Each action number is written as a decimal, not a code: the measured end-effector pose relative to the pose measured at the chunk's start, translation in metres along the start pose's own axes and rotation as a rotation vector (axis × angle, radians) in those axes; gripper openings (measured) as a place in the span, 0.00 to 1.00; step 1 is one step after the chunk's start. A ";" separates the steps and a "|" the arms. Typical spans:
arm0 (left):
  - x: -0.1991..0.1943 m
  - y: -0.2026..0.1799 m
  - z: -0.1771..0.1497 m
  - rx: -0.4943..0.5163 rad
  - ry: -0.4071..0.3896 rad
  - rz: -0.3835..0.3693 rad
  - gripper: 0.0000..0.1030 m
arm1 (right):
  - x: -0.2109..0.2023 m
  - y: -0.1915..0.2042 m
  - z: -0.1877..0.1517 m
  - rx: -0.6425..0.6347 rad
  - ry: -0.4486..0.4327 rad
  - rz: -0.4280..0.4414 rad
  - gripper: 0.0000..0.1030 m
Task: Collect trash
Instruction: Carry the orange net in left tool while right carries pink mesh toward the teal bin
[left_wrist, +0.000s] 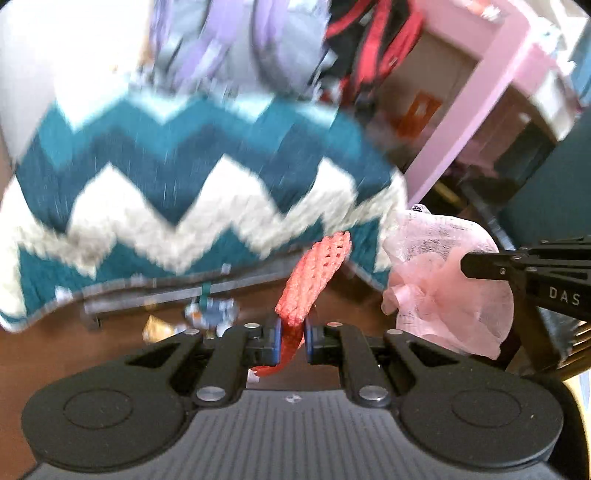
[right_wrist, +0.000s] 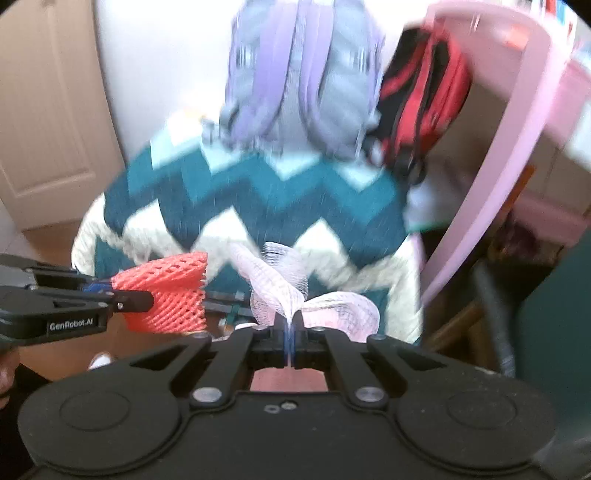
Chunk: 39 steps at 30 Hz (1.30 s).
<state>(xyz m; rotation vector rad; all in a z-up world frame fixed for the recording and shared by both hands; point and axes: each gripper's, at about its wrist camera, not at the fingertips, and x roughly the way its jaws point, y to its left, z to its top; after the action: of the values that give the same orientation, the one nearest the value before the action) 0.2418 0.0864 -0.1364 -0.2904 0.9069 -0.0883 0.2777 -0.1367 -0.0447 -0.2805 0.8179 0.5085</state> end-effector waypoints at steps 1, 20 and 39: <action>-0.011 -0.009 0.005 0.017 -0.027 0.005 0.11 | -0.013 -0.002 0.003 -0.003 -0.022 0.000 0.00; -0.169 -0.209 0.117 0.313 -0.368 -0.166 0.11 | -0.253 -0.125 0.069 0.035 -0.430 -0.252 0.00; -0.118 -0.416 0.178 0.458 -0.280 -0.347 0.11 | -0.228 -0.297 0.037 0.282 -0.238 -0.455 0.00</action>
<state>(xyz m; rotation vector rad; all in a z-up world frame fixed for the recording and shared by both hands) 0.3287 -0.2506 0.1756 -0.0269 0.5301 -0.5550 0.3277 -0.4452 0.1644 -0.1338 0.5606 -0.0039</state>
